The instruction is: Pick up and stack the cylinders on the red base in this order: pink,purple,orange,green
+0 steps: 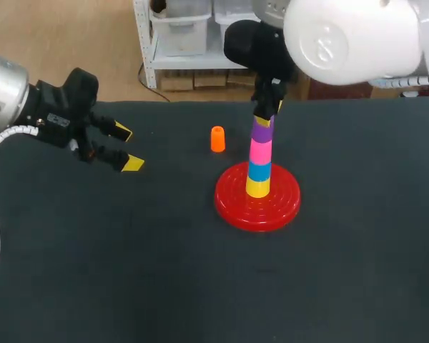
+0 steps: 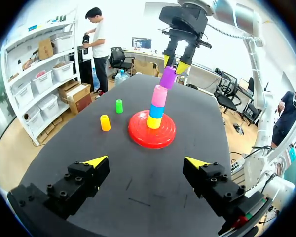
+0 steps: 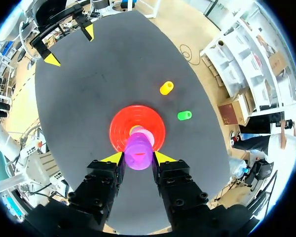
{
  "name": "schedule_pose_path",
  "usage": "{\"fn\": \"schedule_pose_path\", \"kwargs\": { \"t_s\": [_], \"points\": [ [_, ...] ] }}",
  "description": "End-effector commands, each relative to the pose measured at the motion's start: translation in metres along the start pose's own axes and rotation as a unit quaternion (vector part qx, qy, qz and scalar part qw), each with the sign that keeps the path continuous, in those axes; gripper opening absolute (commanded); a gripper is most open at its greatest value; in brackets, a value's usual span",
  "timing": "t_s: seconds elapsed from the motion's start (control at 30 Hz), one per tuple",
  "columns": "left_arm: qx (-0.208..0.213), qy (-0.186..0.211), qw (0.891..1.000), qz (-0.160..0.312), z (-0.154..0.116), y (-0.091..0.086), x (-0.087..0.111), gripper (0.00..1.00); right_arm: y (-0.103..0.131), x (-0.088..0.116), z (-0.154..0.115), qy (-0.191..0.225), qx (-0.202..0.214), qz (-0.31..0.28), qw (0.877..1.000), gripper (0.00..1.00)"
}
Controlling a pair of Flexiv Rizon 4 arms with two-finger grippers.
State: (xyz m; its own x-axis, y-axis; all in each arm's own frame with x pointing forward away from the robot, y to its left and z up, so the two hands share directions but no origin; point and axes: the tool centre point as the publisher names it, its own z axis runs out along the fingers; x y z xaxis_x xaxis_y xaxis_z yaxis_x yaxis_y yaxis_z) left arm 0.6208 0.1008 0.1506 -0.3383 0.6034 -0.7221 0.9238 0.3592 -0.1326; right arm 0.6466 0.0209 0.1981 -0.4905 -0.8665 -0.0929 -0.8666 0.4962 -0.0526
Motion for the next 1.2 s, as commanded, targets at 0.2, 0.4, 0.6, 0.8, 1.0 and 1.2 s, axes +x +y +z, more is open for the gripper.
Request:
{"fn": "schedule_pose_path", "kwargs": {
  "t_s": [0.2, 0.4, 0.6, 0.8, 1.0, 1.2],
  "points": [
    [0.0, 0.0, 1.0, 0.0, 0.001, 0.001, 0.0, 1.0, -0.002, 0.003, 0.002, 0.009, -0.002, 0.005, 1.0, 0.0],
    [0.0, 0.0, 1.0, 0.0, 0.001, 0.001, 0.0, 1.0, 0.0, 0.005, 0.007, 0.011, -0.006, 0.009, 1.0, 0.0],
    [0.0, 0.0, 1.0, 0.0, 0.001, 0.001, 0.0, 1.0, -0.001, 0.005, 0.018, 0.013, -0.011, 0.015, 1.0, 0.0],
    [0.0, 0.0, 1.0, 0.0, 0.001, 0.001, 0.0, 1.0, -0.004, 0.005, 0.036, 0.02, -0.021, 0.027, 0.999, 0.0],
    [0.0, 0.0, 1.0, 0.0, 0.001, 0.001, 0.0, 1.0, -0.003, 0.006, 0.042, 0.02, -0.028, 0.029, 0.999, 0.0],
    [0.0, 0.0, 1.0, 0.0, 0.001, 0.001, 0.0, 1.0, -0.005, 0.0, 0.032, 0.015, -0.023, 0.023, 0.999, 0.0]
  ]
}}
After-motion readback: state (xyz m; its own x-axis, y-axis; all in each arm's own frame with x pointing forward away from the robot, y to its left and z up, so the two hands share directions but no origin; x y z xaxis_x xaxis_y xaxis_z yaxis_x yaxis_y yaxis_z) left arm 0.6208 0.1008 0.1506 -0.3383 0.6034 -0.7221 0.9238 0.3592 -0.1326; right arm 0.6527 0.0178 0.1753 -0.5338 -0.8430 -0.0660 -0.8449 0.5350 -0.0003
